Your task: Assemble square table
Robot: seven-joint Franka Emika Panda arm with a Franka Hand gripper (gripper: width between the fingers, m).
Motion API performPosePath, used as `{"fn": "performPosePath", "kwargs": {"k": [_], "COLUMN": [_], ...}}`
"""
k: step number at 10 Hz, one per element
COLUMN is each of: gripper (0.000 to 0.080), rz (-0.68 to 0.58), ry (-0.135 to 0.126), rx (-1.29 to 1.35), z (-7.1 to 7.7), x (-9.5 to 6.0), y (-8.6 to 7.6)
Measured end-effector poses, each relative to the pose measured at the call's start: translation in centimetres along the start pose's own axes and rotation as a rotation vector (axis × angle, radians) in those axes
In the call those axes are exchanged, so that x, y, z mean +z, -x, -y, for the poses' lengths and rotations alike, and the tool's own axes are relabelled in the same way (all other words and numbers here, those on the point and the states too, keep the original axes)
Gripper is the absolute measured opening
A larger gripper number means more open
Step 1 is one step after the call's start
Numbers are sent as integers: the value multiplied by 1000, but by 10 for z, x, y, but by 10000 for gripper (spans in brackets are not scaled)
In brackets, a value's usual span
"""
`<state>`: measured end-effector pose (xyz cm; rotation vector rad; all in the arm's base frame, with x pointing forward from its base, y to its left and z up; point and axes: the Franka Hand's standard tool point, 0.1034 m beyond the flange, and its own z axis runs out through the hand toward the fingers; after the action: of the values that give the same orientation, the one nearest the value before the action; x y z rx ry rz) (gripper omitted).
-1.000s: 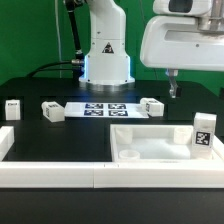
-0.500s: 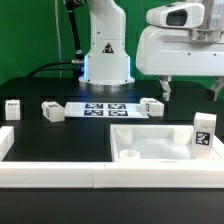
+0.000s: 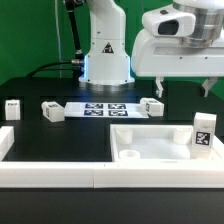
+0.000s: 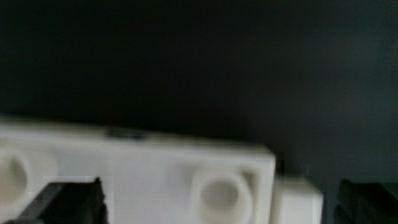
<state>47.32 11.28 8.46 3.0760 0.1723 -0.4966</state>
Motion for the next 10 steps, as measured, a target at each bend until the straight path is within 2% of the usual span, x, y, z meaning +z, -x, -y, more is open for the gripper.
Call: {"fn": "performPosePath", "kwargs": {"k": [1, 2, 3, 4, 6, 7, 8, 10], "gripper": [649, 649, 649, 649, 649, 649, 649, 649], "rz": [64, 114, 206, 259, 378, 423, 415, 412], "ry": [19, 80, 79, 85, 100, 88, 81, 81], "rx": [-2, -12, -20, -6, 1, -47, -46, -40], "z": [4, 9, 8, 3, 0, 2, 3, 1], "x": [12, 22, 20, 19, 22, 26, 30, 29], "y": [18, 33, 35, 30, 35, 39, 45, 43]}}
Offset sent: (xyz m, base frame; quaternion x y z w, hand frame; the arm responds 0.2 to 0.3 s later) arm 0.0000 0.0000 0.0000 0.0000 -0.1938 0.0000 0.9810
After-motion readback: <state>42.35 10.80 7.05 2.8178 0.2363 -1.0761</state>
